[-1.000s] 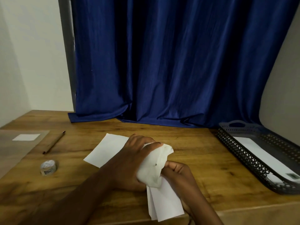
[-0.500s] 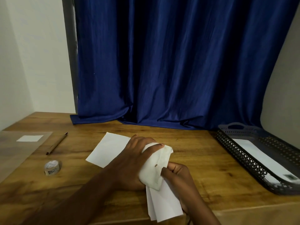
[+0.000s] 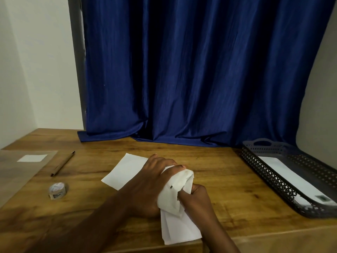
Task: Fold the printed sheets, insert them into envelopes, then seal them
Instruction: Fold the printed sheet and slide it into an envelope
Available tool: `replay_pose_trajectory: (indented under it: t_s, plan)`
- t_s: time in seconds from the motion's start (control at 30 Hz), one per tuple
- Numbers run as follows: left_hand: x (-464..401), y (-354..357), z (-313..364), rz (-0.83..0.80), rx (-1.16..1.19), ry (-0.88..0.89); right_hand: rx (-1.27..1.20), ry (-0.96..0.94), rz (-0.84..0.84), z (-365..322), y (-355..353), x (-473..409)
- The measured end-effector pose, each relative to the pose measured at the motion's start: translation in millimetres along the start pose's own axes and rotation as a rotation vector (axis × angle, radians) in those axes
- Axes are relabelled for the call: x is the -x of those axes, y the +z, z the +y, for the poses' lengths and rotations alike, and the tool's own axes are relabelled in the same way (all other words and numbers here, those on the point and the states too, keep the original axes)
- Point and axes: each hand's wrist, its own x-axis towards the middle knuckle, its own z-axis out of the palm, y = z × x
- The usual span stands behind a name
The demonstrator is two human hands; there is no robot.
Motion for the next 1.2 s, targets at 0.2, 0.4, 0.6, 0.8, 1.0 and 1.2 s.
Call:
replay_pose_trajectory:
  t_s: [0.2,0.4,0.6,0.8,1.0,1.2]
  plan:
    - [1,1,-7,0.072,0.052,-0.021,0.003,-0.031,-0.014,2,-1,1]
    - [4,-3,-16,0.063,0.111,-0.19,-0.227,0.017,-0.059,1,-16,4]
    - [5,-6,-18,0.205,0.046,-0.172,-0.073,-0.138,0.079,-3,-70,8]
    - [3,-7,-17,0.268,-0.051,-0.153,0.075,-0.157,-0.09,-29,-114,17]
    - [4,-6,-17,0.278,-0.089,-0.166,0.368,-0.218,-0.141,-44,-106,29]
    - [3,-4,-16,0.269,-0.117,-0.152,0.66,-0.143,-0.235,-43,-93,26]
